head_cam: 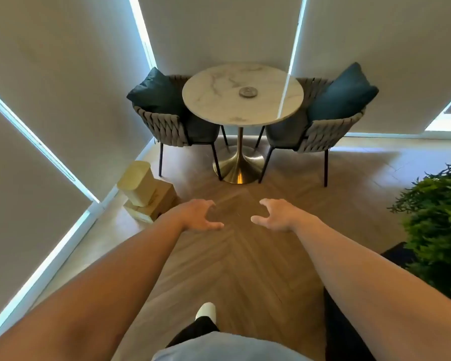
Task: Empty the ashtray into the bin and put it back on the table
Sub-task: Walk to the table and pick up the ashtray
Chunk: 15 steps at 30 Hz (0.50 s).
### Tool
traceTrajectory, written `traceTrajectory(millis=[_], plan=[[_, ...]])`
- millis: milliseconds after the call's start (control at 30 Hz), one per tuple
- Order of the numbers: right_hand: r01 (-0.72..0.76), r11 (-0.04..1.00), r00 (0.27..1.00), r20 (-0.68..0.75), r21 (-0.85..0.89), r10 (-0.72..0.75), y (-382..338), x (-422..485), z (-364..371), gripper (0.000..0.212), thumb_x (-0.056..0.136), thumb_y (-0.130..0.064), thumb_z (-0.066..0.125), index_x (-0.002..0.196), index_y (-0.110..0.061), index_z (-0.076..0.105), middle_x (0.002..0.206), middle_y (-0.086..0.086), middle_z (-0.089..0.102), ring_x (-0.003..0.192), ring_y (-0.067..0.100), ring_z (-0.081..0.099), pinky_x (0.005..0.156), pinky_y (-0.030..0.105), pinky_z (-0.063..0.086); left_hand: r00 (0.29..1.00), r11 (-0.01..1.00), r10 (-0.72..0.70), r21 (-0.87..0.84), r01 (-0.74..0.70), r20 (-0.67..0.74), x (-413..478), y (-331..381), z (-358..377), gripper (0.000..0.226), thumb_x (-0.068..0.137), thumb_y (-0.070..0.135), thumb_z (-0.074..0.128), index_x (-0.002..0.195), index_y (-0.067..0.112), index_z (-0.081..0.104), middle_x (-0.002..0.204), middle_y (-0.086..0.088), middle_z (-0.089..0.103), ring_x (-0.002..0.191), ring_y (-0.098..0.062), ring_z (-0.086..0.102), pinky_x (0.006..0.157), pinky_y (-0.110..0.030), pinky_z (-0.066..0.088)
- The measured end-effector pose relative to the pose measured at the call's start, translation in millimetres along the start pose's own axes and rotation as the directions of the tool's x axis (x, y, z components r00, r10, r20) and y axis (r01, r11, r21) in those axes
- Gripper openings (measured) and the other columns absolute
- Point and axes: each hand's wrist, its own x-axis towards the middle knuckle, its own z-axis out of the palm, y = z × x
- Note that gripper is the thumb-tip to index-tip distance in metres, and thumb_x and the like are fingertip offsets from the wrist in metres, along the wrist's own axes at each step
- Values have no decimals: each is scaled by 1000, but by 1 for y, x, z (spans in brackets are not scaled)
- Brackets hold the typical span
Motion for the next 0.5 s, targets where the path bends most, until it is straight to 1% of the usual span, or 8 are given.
traceTrajectory(millis=[233, 367, 500], plan=[[-63, 998, 997, 43, 25, 62, 19, 41, -19, 82, 89, -60, 56, 154, -20, 25, 159, 8, 31, 144, 29, 33, 112, 48, 36, 999, 1000, 18, 4, -18, 47, 62, -6, -11, 77, 84, 60, 60, 145, 19, 36, 148, -7, 43, 132, -24, 43, 105, -39, 39], [-76, 996, 996, 38, 36, 75, 24, 83, -35, 81, 90, -59, 57, 154, -20, 25, 159, 8, 31, 144, 30, 33, 112, 46, 36, 997, 999, 38, 17, -39, 63, 110, -20, -24, 77, 83, 62, 59, 144, 20, 36, 148, -5, 44, 132, -24, 43, 106, -41, 39], [-78, 996, 997, 10, 48, 78, 22, 138, -57, 80, 90, -58, 57, 153, -21, 25, 159, 8, 31, 144, 29, 33, 112, 46, 36, 996, 997, 62, 43, -65, 65, 167, -44, -53, 80, 83, 65, 56, 146, 22, 33, 150, -5, 40, 135, -25, 39, 107, -43, 38]])
